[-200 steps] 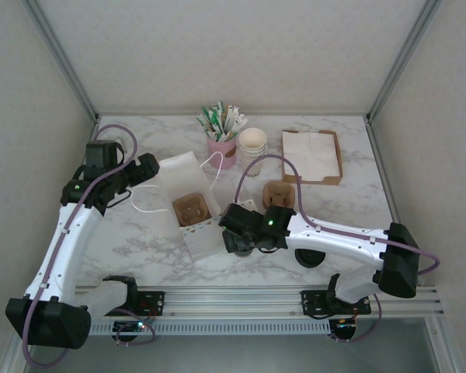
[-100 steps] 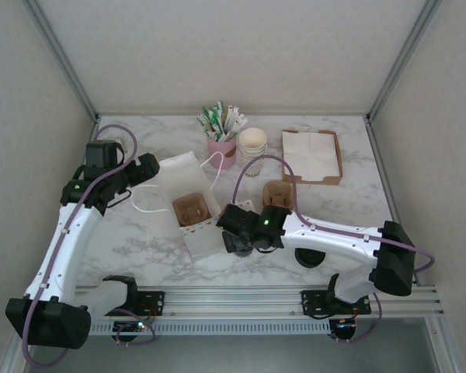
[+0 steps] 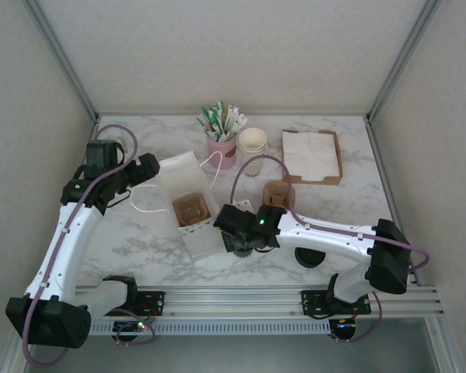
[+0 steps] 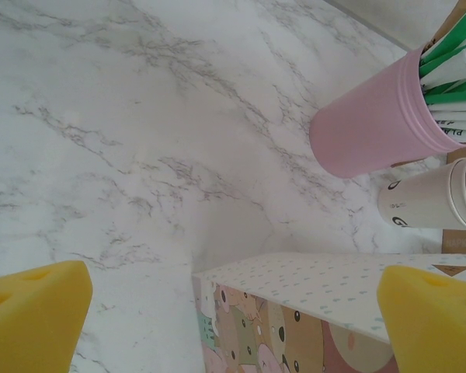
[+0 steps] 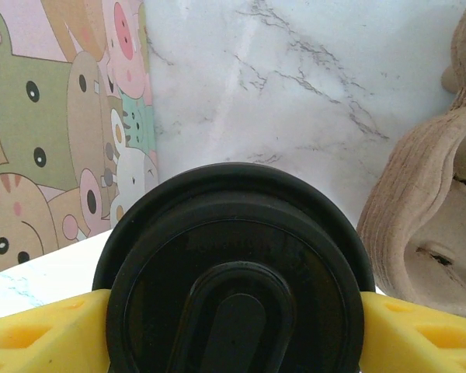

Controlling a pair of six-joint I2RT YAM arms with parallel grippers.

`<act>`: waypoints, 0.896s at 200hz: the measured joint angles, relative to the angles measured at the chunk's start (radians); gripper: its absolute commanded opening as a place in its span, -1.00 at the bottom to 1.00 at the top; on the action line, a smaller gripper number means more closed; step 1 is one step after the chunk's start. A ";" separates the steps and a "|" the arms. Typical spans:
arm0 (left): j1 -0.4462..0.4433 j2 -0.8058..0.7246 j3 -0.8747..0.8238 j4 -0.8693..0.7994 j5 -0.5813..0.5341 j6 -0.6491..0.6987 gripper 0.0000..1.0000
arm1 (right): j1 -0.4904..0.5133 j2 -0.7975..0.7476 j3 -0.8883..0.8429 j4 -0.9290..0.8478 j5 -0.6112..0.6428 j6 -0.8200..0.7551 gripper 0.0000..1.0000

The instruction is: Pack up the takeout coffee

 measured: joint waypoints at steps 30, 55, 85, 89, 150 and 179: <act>0.000 0.000 0.000 0.000 0.000 0.000 0.90 | 0.000 0.002 0.003 -0.001 0.003 0.000 0.44; 0.000 0.000 0.000 0.000 0.000 0.000 0.90 | 0.000 0.000 0.004 -0.002 0.003 0.000 0.40; 0.000 0.000 0.000 0.000 0.000 0.000 0.91 | 0.000 -0.008 0.004 -0.009 0.005 0.000 0.39; 0.000 0.000 0.000 0.000 0.000 0.000 0.92 | 0.000 -0.011 0.004 -0.010 0.006 0.000 0.39; 0.000 0.000 0.002 -0.001 0.023 -0.007 0.97 | 0.000 -0.118 0.021 -0.053 0.034 -0.026 0.37; 0.000 0.013 0.074 -0.049 0.033 -0.014 1.00 | 0.000 -0.158 0.096 -0.132 0.074 -0.050 0.36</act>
